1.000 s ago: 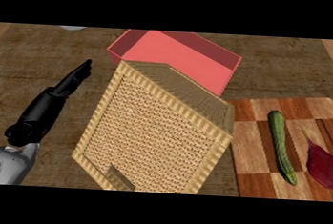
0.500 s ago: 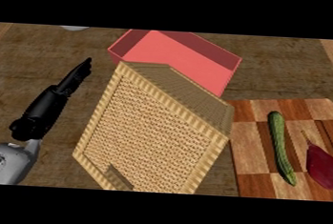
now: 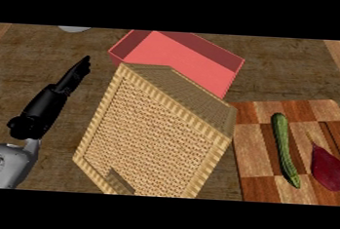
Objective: Pick the pear from the cutting board and place it in the cardboard box
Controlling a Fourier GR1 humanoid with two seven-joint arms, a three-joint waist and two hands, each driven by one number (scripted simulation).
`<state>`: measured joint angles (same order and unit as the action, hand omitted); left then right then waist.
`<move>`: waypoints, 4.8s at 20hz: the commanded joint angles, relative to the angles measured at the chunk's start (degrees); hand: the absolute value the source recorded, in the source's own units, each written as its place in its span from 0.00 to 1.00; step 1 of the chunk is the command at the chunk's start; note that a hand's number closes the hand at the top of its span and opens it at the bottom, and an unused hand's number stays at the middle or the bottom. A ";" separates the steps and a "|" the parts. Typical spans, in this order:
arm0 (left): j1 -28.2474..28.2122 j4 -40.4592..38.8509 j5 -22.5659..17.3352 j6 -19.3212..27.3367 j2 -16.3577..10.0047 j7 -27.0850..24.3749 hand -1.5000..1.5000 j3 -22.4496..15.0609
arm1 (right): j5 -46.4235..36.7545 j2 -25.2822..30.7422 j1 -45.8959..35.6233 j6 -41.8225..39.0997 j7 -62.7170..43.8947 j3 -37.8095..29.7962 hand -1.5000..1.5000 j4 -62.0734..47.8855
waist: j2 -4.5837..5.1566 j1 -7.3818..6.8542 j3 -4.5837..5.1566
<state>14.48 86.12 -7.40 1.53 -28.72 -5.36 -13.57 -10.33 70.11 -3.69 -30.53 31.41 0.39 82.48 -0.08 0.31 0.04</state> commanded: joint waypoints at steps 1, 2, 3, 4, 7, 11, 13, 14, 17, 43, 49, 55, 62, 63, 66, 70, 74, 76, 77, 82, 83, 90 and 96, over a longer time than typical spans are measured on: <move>-0.49 2.89 1.72 0.17 1.92 2.60 0.50 -0.19 | -1.34 -1.17 2.07 -3.55 -4.13 -0.22 0.00 5.27 | -0.09 0.07 -0.02; 0.72 -0.13 1.67 -0.13 2.13 1.79 0.50 1.30 | 0.02 -1.04 4.31 -4.20 -6.58 -1.65 0.00 9.20 | -0.13 0.59 0.00; -4.77 4.50 2.41 -0.23 1.98 0.51 0.50 0.17 | -2.69 -1.87 1.99 -4.79 -3.04 -0.82 0.00 3.24 | -0.02 -0.42 -0.03; 0.79 0.65 2.62 -0.96 3.15 1.29 0.50 1.57 | -0.99 -2.17 0.10 -7.69 -6.27 -1.76 0.00 4.94 | 0.05 -0.15 -0.02; -2.22 4.62 3.69 -1.08 2.89 3.02 0.50 2.12 | -3.16 -5.28 5.68 -5.40 -9.08 -2.75 0.00 10.57 | -0.10 0.06 -0.03; -0.11 0.36 4.78 -1.75 5.85 1.94 0.50 2.14 | -7.64 -9.71 4.19 -3.29 -16.04 -1.53 0.00 14.95 | 0.03 0.00 -0.01; -1.87 1.14 5.02 -4.27 4.64 -0.37 0.50 3.89 | -10.90 -12.46 0.66 -3.20 -12.90 -1.24 0.00 7.86 | 0.12 -0.54 -0.04; -1.66 1.17 5.58 -4.55 5.62 1.27 0.50 3.95 | -11.87 -11.68 1.63 -4.28 -9.17 -3.30 0.00 6.73 | 0.08 -0.33 -0.04; -0.14 0.97 4.02 -7.54 4.60 1.71 0.50 6.98 | -13.33 -11.92 4.67 -5.63 -10.36 -5.07 0.00 11.95 | 0.01 0.04 -0.04; -1.83 0.40 11.74 -11.99 12.04 0.35 0.50 12.11 | -36.73 -27.07 -5.29 -2.79 -4.99 -2.49 0.00 -3.97 | 0.12 -0.50 -0.04; -4.39 6.64 15.02 -10.03 14.72 3.28 0.50 10.22 | -40.67 -29.75 -3.33 0.92 -1.29 -1.35 0.00 -9.26 | 0.06 -0.57 -0.06; -1.48 -0.03 12.87 -14.11 11.59 -0.34 0.50 15.47 | -42.83 -30.72 -4.42 5.82 6.89 0.35 1.00 -11.05 | 0.14 -0.44 -0.06; -5.05 2.96 15.27 -13.92 13.29 -1.42 0.50 14.08 | -43.69 -35.00 -3.85 12.87 7.07 -2.39 1.00 -8.26 | 0.03 -0.33 -0.04; -0.70 3.30 13.34 -14.17 14.22 4.74 0.50 13.54 | -45.87 -43.41 -8.31 10.89 -2.82 3.70 1.00 -4.02 | -0.02 -0.69 -0.03; 0.44 2.06 14.64 -15.25 14.67 1.68 0.50 10.78 | -50.94 -56.00 -15.55 9.30 -12.34 13.93 1.00 -1.93 | 0.66 -5.98 0.25; 1.64 2.21 14.52 -16.16 15.57 1.33 0.50 9.18 | -55.05 -67.77 -22.48 8.53 -21.44 19.77 1.00 -3.73 | 1.13 -9.97 0.32; 3.15 2.47 13.38 -16.79 16.05 1.96 0.50 9.15 | -52.66 -69.70 -30.70 11.92 -31.34 23.43 1.00 -5.32 | 1.19 -10.24 0.01; 0.98 2.12 12.82 -17.67 14.25 0.78 0.50 10.13 | -51.04 -69.79 -34.70 14.08 -35.38 25.43 1.00 -5.36 | 1.29 -10.38 0.07; 2.60 2.34 12.47 -18.20 13.29 0.79 0.50 10.61 | -51.55 -69.82 -37.44 15.34 -36.51 26.46 1.00 -5.58 | 1.43 -9.71 0.05; 0.57 2.66 9.46 -19.58 10.90 0.70 0.50 13.59 | -47.30 -69.90 -47.64 19.27 -45.81 29.48 1.00 -7.06 | 1.30 -8.58 0.07; 0.67 3.59 9.50 -19.46 11.14 1.19 0.50 13.17 | -46.31 -69.90 -49.27 18.63 -48.94 30.28 1.00 -6.96 | 1.03 -8.47 0.08; -1.66 3.09 9.04 -20.35 10.26 -0.95 0.50 15.24 | -40.02 -69.94 -57.50 32.78 -69.25 26.26 1.00 -9.73 | 1.07 -6.71 0.05; -0.80 3.09 11.52 -18.01 11.46 -1.40 0.50 15.04 | -39.76 -69.91 -67.02 39.49 -78.44 24.55 1.00 -19.33 | 1.38 -5.18 0.09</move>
<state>9.40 89.36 -0.61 -18.75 -20.86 -9.66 8.12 -52.93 3.90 -64.66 3.33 -40.46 25.37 67.16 1.13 -5.49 0.12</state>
